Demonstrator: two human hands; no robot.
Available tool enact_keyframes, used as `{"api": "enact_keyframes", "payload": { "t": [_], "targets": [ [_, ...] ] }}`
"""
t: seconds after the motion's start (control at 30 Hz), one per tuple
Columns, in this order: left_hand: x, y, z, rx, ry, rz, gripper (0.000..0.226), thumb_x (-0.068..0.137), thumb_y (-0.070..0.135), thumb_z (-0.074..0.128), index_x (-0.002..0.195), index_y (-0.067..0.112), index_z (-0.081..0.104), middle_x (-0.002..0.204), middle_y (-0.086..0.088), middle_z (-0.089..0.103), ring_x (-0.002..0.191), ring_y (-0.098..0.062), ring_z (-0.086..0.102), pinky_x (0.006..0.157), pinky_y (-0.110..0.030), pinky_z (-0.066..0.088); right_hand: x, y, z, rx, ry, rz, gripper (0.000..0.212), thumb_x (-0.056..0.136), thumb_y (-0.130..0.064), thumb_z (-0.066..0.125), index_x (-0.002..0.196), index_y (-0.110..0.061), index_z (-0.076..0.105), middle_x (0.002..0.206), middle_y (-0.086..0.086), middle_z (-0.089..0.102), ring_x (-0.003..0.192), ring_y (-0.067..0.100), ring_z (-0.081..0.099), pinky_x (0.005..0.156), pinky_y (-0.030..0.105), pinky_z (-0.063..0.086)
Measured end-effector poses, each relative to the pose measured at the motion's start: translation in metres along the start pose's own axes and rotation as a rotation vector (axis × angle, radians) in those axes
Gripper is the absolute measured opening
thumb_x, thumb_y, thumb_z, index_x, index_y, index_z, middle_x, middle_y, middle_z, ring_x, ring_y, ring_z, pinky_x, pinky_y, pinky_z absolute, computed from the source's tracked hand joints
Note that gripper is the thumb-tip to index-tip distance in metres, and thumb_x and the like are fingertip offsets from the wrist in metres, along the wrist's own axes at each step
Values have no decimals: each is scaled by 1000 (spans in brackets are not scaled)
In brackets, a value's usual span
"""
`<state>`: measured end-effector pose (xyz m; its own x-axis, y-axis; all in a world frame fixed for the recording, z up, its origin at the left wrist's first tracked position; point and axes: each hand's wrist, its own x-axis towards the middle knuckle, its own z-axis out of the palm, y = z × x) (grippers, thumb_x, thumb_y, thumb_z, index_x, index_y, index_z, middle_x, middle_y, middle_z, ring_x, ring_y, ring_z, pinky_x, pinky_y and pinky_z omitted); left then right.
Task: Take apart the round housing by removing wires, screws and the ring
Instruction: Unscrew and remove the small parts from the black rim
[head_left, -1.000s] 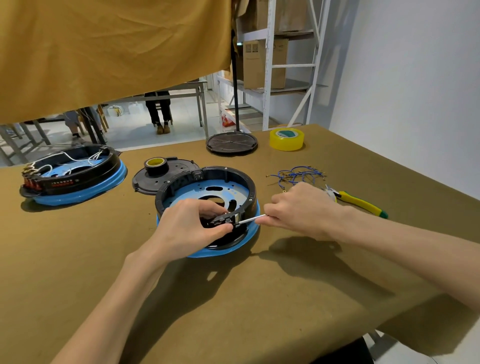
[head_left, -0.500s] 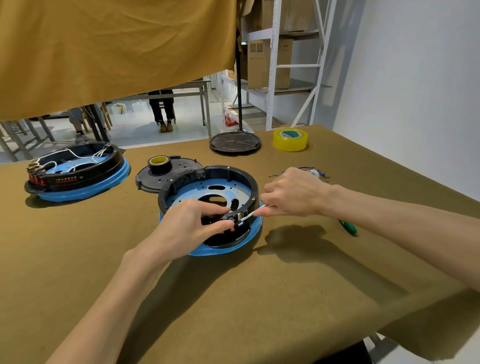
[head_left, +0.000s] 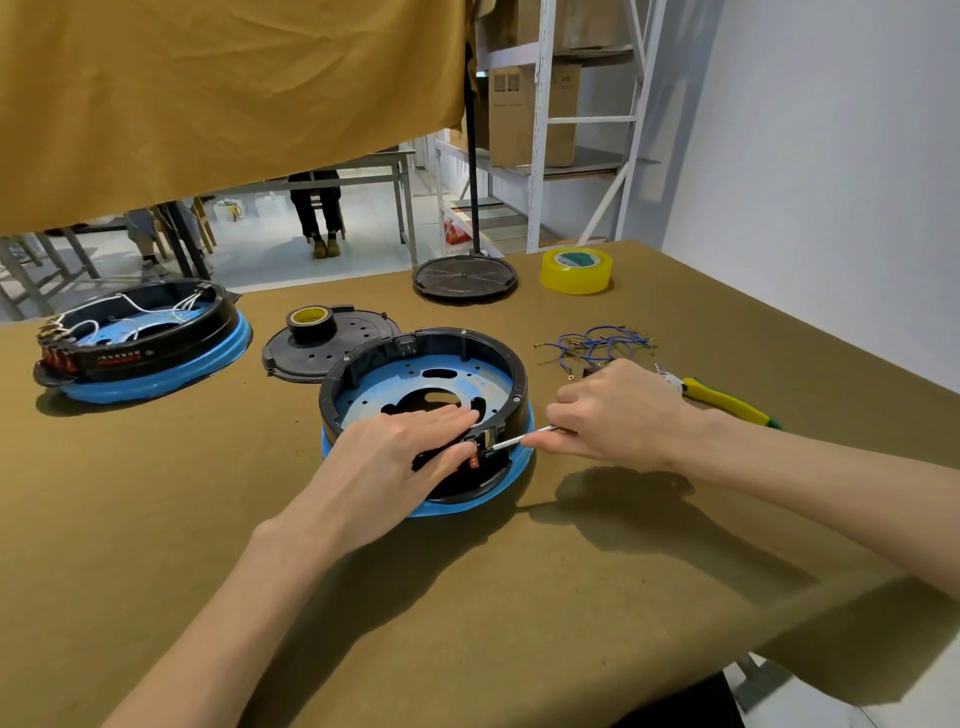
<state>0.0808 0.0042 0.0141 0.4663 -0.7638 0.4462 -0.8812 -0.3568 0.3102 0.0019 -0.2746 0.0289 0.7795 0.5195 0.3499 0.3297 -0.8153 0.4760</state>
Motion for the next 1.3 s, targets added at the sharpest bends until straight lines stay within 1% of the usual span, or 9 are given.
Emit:
{"api": "enact_keyframes", "payload": {
  "t": [0.13, 0.3, 0.43, 0.57, 0.77, 0.9, 1.0, 1.13, 1.3],
  "targets": [
    [2, 5, 5, 0, 17, 37, 46, 99, 54, 48, 139, 34, 59, 135, 23, 57, 127, 12, 50, 106, -10, 39, -1, 8, 7, 27, 115, -63, 67, 105, -57, 32, 56, -17, 51, 49, -4, 39, 37, 18, 41, 35, 28, 32],
    [5, 6, 5, -7, 22, 21, 48, 97, 56, 51, 139, 36, 60, 128, 24, 65, 92, 23, 54, 71, 5, 42, 13, 20, 24, 39, 217, -142, 56, 99, -48, 51, 54, -15, 51, 49, -1, 41, 37, 19, 40, 32, 28, 31],
    [5, 4, 7, -11, 35, 53, 47, 98, 55, 50, 139, 36, 59, 129, 22, 66, 108, 6, 66, 80, -12, 57, 14, 26, 30, 58, 293, -189, 60, 105, -49, 43, 56, -16, 49, 51, -2, 40, 40, 17, 39, 34, 29, 33],
    [5, 7, 8, -17, 41, 38, 43, 100, 53, 51, 137, 34, 61, 129, 21, 65, 113, 11, 59, 87, 5, 39, 27, 28, 23, 32, 272, -304, 59, 102, -51, 48, 55, -16, 50, 52, -2, 44, 42, 17, 40, 39, 27, 31],
    [3, 5, 10, -25, 75, 47, 39, 102, 51, 49, 137, 37, 62, 128, 23, 65, 115, 11, 59, 91, 0, 43, -11, 15, 12, -31, 199, -50, 62, 104, -56, 45, 56, -17, 50, 51, -2, 42, 41, 19, 43, 35, 30, 38],
    [4, 6, 10, -16, 76, 41, 36, 103, 47, 52, 136, 37, 64, 126, 22, 67, 115, 10, 61, 90, 2, 42, -22, -1, -3, -31, 145, 108, 63, 103, -59, 41, 54, -20, 47, 50, -6, 36, 39, 17, 39, 36, 26, 30],
    [4, 7, 10, -10, 86, 36, 37, 103, 49, 51, 134, 37, 65, 122, 21, 70, 109, 11, 63, 83, 2, 44, -22, -10, -11, -18, 105, 139, 62, 104, -60, 35, 55, -24, 45, 51, -9, 33, 39, 13, 37, 39, 24, 24],
    [4, 11, 11, -7, 124, 0, 43, 98, 56, 49, 130, 35, 69, 105, 21, 77, 80, 22, 56, 62, 1, 41, -23, -16, -16, -53, 36, 153, 67, 103, -63, 34, 52, -22, 48, 49, -8, 36, 39, 15, 39, 40, 25, 23],
    [7, 9, 15, -5, 133, -21, 46, 95, 60, 51, 125, 33, 72, 103, 21, 76, 85, 19, 58, 68, 1, 42, -22, -24, -17, -75, -31, 169, 76, 103, -68, 22, 49, -21, 48, 46, -8, 38, 38, 12, 36, 44, 24, 11]
  ]
}}
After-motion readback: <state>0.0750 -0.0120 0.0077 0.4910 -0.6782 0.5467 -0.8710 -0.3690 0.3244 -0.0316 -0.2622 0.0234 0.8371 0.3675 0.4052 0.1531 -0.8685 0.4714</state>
